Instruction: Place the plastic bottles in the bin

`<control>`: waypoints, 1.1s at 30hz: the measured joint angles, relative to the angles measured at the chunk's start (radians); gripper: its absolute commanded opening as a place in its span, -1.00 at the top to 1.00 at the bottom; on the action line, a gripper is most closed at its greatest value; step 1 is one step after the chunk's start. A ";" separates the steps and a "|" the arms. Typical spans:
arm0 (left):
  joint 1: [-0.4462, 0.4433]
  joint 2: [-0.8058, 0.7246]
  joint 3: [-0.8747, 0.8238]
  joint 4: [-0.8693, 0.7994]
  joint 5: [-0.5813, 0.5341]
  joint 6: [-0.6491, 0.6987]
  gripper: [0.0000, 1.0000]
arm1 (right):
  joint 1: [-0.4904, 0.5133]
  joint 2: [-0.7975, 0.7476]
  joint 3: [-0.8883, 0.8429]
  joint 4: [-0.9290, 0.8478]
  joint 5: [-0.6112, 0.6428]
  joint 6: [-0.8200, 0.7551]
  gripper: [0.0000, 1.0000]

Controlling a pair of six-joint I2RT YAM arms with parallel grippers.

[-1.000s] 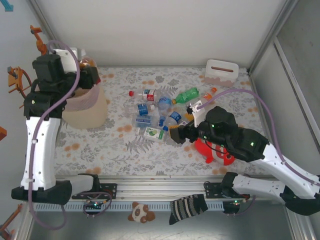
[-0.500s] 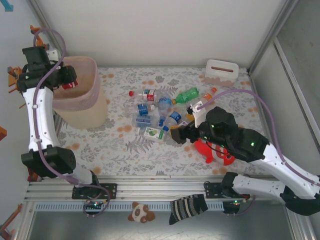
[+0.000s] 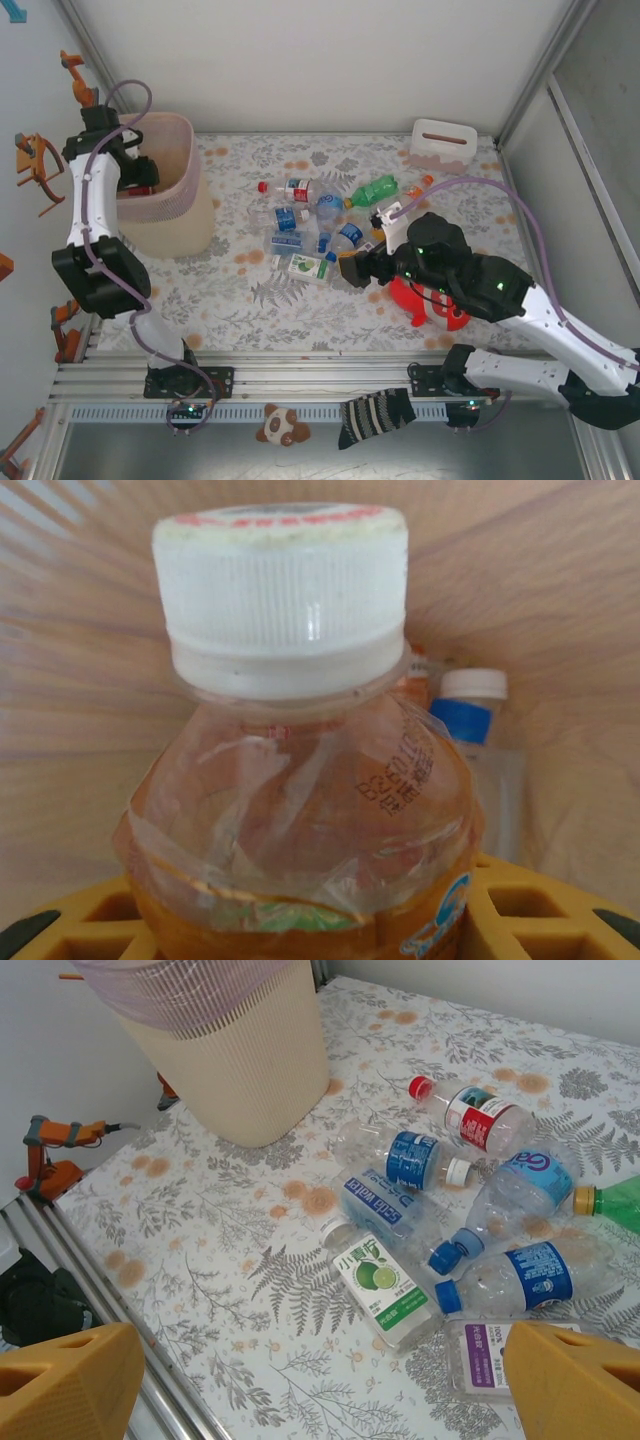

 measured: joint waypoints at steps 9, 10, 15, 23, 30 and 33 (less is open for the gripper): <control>0.000 0.117 -0.035 0.005 0.015 0.006 0.07 | -0.019 0.007 0.000 -0.005 0.000 0.000 -0.84; 0.000 0.127 -0.041 0.006 0.015 0.007 0.05 | -0.022 0.008 0.000 -0.008 0.000 0.000 -0.83; 0.005 0.160 -0.055 0.007 0.020 0.010 -0.21 | -0.029 0.023 0.000 -0.017 0.000 0.000 -0.83; 0.006 0.163 -0.055 0.009 0.054 0.017 -0.47 | -0.031 0.047 0.000 -0.019 0.000 0.000 -0.83; 0.006 0.135 -0.046 0.010 0.086 0.017 -0.52 | -0.035 0.047 0.000 -0.019 0.000 0.000 -0.83; 0.006 0.102 -0.032 0.009 0.095 0.016 -0.52 | -0.036 0.049 0.000 -0.019 0.000 0.000 -0.83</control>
